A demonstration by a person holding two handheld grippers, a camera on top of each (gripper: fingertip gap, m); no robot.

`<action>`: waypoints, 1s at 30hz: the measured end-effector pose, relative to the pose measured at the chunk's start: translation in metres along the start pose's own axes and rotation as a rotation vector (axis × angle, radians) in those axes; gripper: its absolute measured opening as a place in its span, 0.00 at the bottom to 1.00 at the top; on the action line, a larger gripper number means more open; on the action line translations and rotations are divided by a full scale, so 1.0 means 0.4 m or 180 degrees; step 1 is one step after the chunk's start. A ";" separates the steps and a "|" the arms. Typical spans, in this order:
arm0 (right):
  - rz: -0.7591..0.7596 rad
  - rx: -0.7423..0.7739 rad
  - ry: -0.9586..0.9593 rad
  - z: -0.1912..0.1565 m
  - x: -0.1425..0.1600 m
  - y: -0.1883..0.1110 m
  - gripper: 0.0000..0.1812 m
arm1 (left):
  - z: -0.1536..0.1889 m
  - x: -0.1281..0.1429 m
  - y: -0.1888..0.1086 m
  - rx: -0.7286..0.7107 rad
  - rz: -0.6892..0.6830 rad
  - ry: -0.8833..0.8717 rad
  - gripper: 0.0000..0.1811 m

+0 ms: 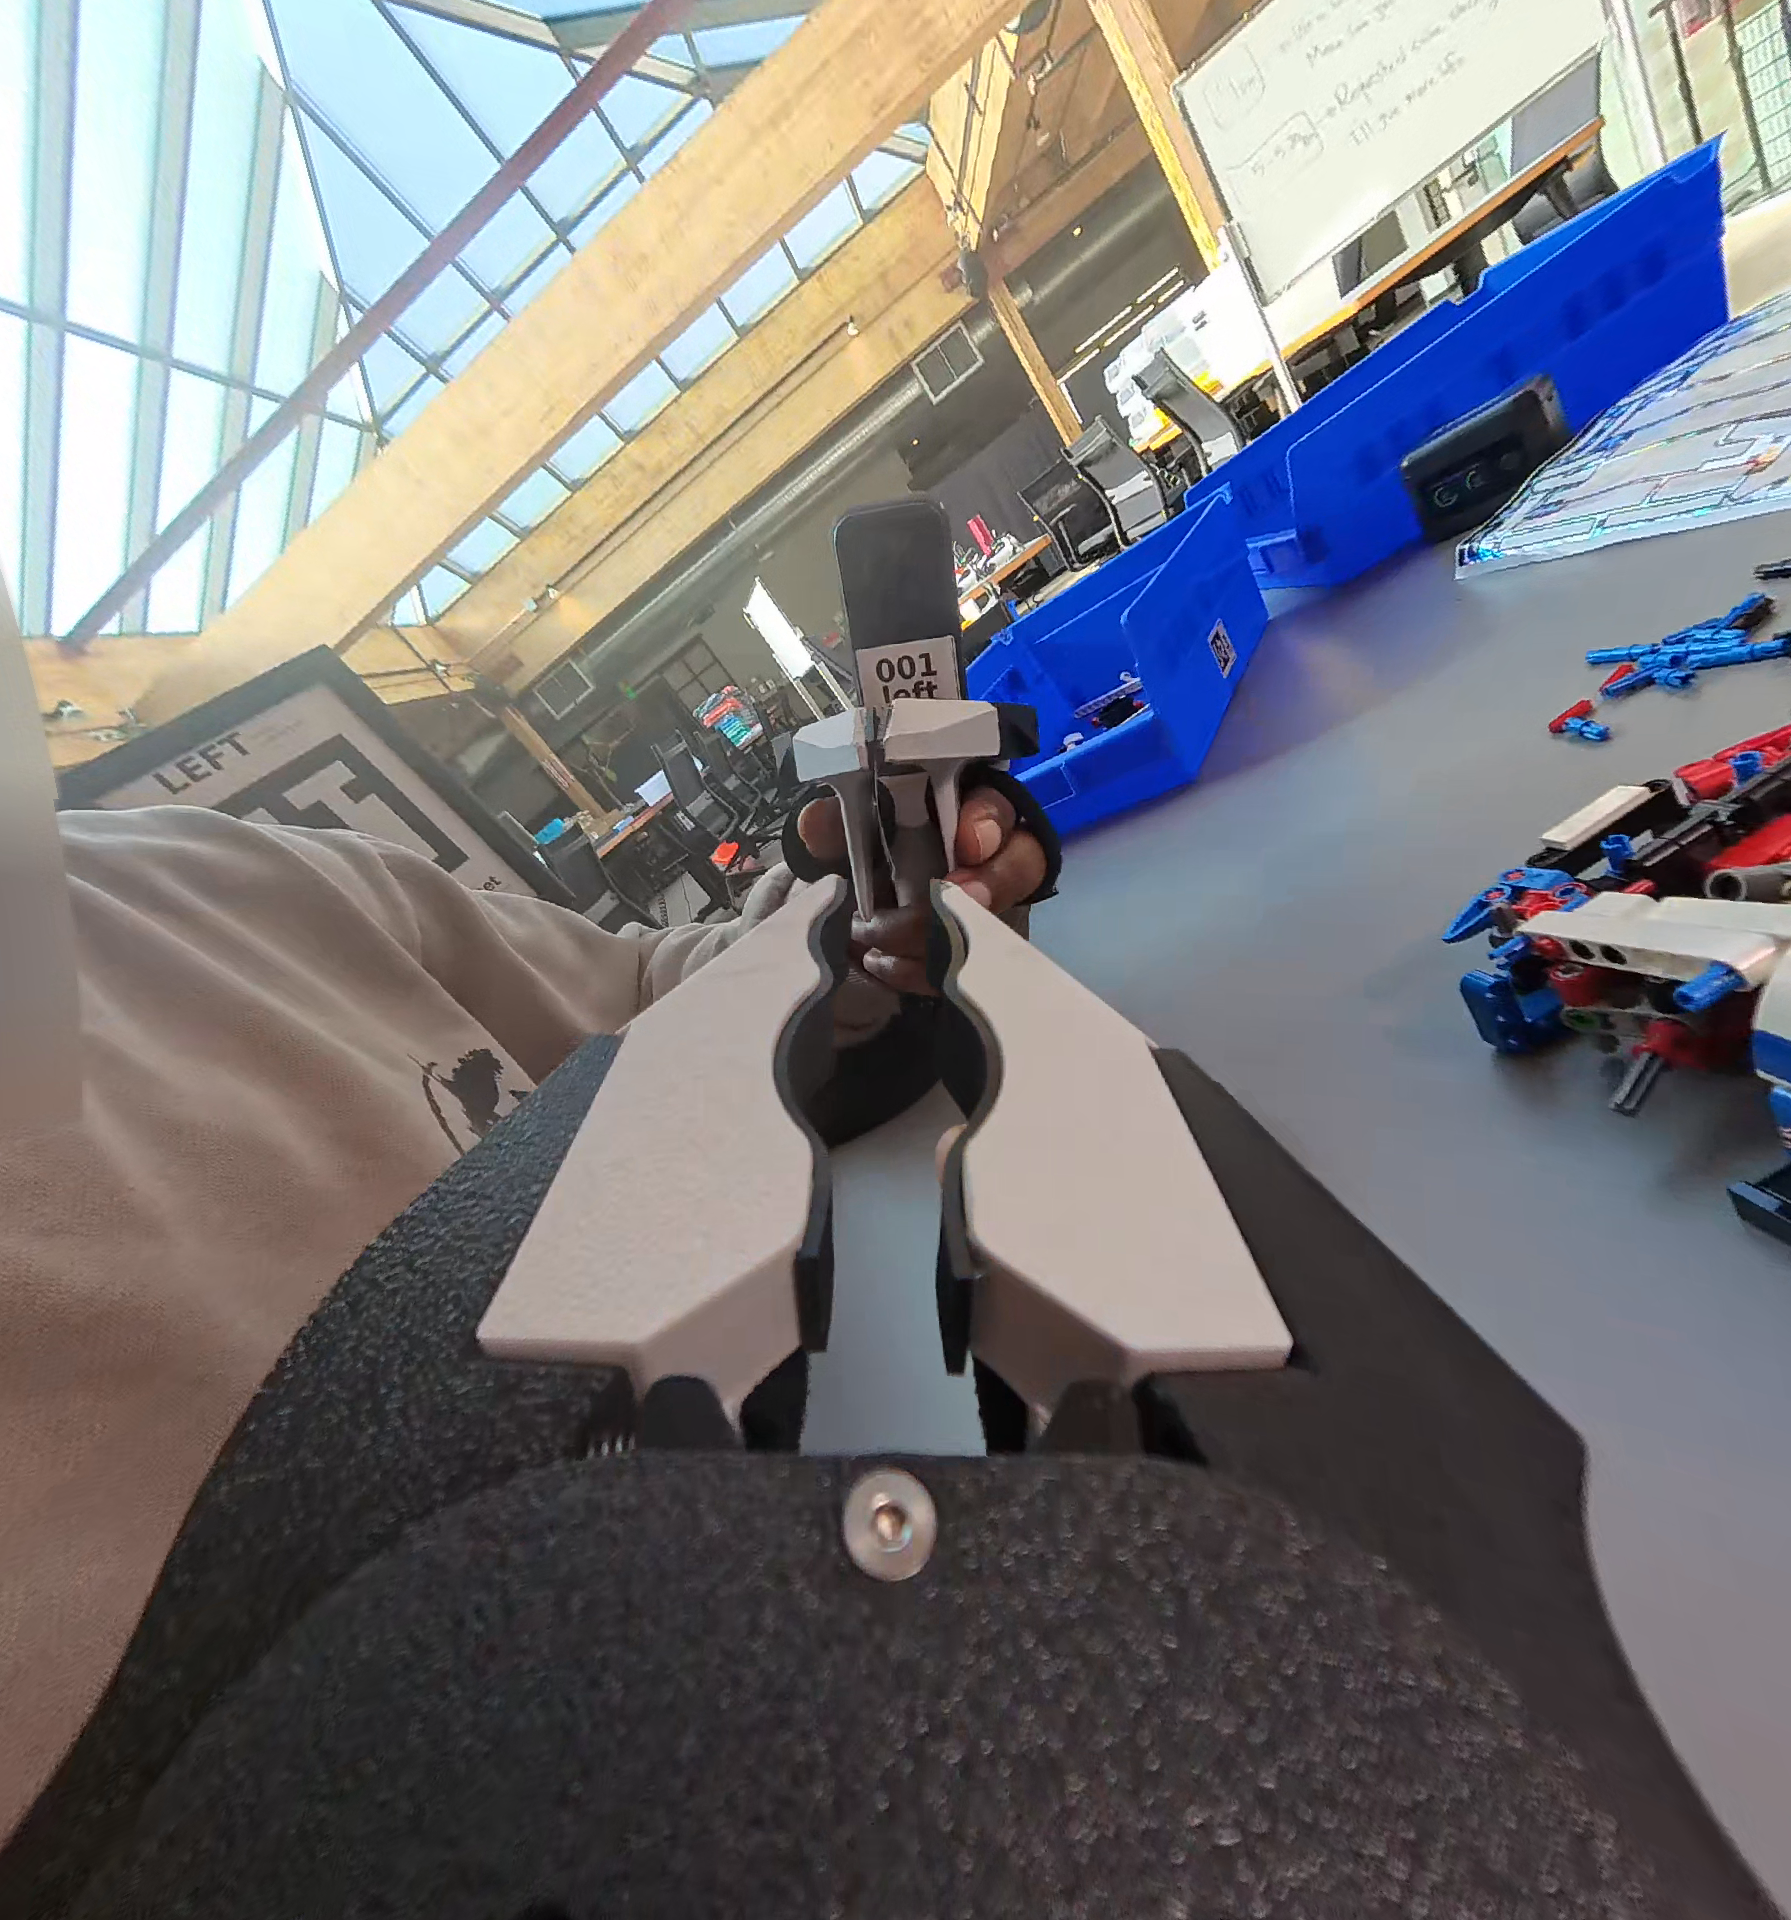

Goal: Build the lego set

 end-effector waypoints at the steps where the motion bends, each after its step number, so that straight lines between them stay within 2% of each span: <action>1: -0.0007 0.0012 -0.0028 0.000 0.001 0.000 0.04 | 0.000 0.001 0.000 -0.0002 -0.0009 0.0005 0.00; 5: 0.0033 0.0042 -0.0061 0.001 -0.003 -0.003 0.00 | -0.001 0.004 0.001 -0.0024 -0.0049 0.0027 0.00; 10: -0.0009 0.0008 -0.0088 -0.003 -0.004 -0.003 0.00 | -0.001 0.004 0.002 -0.0027 -0.0049 0.0030 0.00; 14: 0.0143 -0.0070 0.0024 -0.005 -0.026 -0.018 0.00 | 0.004 0.001 -0.001 0.0022 -0.0070 0.0073 0.12; 22: 0.0257 -0.0196 0.0232 -0.008 -0.044 -0.037 0.00 | -0.006 0.008 -0.004 -0.0126 -0.0213 0.0195 0.12; 25: 0.0168 -0.0186 0.0287 -0.005 -0.040 -0.038 0.00 | -0.014 0.035 -0.002 -0.0292 -0.0579 0.0532 0.13; 30: -0.0287 0.0107 0.0384 0.009 -0.033 -0.066 0.00 | -0.034 0.143 -0.007 -0.0578 -0.1720 0.1269 0.14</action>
Point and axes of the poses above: each gripper's, where its closed fingertips meet, y out along the fingers, x out of its underside, z = x × y across the jaws, the point moved 5 cm from there along -y, back along the fingers, and after that the axes turned 9 degrees about -x, right-handed, at the moved point
